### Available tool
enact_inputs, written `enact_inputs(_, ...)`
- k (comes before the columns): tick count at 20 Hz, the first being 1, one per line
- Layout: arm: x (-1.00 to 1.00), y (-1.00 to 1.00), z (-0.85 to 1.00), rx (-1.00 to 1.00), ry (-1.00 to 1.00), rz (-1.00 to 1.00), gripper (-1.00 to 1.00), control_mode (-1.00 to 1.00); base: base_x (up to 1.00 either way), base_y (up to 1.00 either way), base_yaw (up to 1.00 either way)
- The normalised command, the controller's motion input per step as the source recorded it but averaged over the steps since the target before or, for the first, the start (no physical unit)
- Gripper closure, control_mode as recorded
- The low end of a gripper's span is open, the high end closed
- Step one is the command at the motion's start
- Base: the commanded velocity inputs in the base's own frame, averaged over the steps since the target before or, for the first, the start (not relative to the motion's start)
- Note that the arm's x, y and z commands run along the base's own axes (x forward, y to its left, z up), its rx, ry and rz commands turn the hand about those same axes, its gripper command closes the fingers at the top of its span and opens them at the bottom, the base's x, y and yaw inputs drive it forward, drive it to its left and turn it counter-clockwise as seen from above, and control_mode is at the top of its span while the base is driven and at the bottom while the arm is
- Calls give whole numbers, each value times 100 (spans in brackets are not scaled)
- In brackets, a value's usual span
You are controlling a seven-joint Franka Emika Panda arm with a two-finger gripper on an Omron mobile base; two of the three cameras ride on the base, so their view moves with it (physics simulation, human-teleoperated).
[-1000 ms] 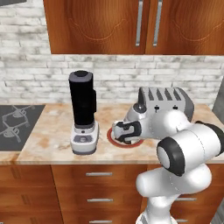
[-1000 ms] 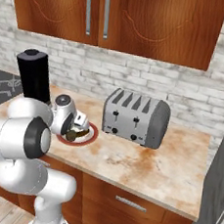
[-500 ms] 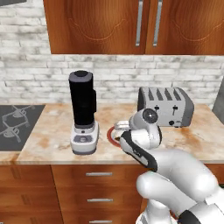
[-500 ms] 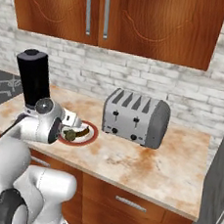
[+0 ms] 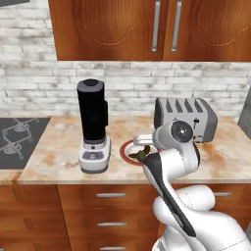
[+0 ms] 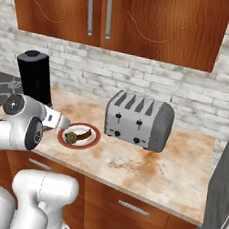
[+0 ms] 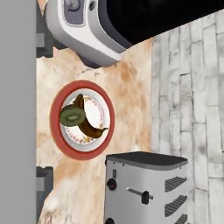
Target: Pick the banana and kiwi from the fridge and place them on the plate next to the blender to make a fruit smoothie.
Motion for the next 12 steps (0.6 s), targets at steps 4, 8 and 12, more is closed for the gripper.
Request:
enact_inputs(4, -100, -33, 6, 0, -22, -8, -100, -100, 0, 0, 0)
enact_inputs(8, -100, -37, 0, 1, -23, -8, -100, -100, 0, 0, 0)
enact_inputs(12, -93, -28, 0, 1, -25, -4, -100, -100, 0, 0, 0)
